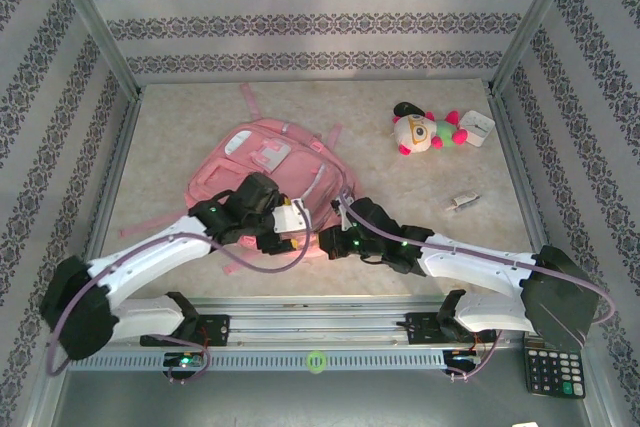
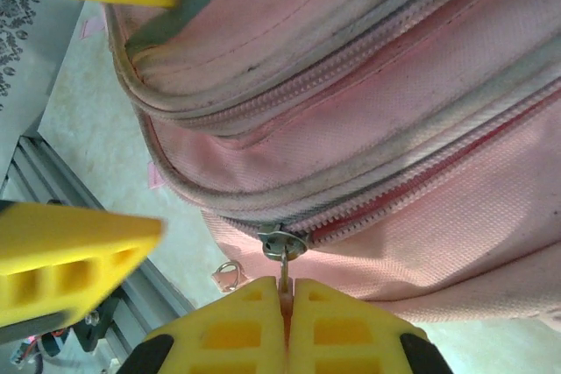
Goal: Pack the student bag
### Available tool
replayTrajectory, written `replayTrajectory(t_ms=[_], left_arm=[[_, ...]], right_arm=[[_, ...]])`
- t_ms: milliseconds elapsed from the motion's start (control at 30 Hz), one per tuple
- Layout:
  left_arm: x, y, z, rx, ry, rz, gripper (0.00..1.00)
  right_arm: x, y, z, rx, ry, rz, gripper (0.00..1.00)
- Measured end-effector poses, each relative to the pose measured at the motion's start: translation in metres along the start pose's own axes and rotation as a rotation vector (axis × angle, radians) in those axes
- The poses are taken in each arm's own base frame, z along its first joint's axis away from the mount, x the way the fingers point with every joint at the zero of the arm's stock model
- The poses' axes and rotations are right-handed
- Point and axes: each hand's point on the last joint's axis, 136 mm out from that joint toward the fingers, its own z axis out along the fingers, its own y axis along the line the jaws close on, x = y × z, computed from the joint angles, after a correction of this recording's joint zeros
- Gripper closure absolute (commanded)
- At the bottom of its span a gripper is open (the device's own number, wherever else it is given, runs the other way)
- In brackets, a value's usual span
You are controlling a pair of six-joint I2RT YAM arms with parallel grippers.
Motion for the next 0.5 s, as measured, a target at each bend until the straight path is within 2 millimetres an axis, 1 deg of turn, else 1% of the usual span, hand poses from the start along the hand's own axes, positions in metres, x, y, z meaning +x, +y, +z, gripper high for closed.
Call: replayTrajectory(t_ms=[67,100,200,233,267,333,400,500], left_arm=[[0.004,0.0,0.012,0.01,0.028,-0.001,0.41],[0.003,0.0,0.015,0.011,0.032,0.003,0.52],[-0.003,0.003,0.018,0.006,0.025,0.027,0.81],[-0.004,0.003,0.017,0.003,0.022,0.035,0.86],[-0.005,0.004,0.017,-0.001,0.019,0.051,0.88],[-0.007,0.005,0.014,-0.005,0.008,0.087,0.88],[-0.008,0.004,0.007,-0.011,-0.002,0.122,0.88],[-0.002,-0.002,-0.005,-0.009,-0.002,0.17,0.88]], right_arm=[[0.001,-0.001,0.0,-0.009,0.008,0.018,1.0],[0.001,-0.002,0.0,-0.011,0.012,0.024,1.0],[-0.001,-0.006,-0.001,-0.019,0.017,0.044,1.0],[-0.003,-0.007,-0.002,-0.022,0.016,0.053,1.0],[-0.005,-0.009,-0.003,-0.023,0.016,0.062,1.0],[-0.011,-0.015,-0.005,-0.026,0.014,0.086,1.0],[-0.019,-0.026,-0.009,-0.024,0.007,0.111,1.0],[-0.028,-0.043,-0.015,-0.005,-0.005,0.134,1.0]])
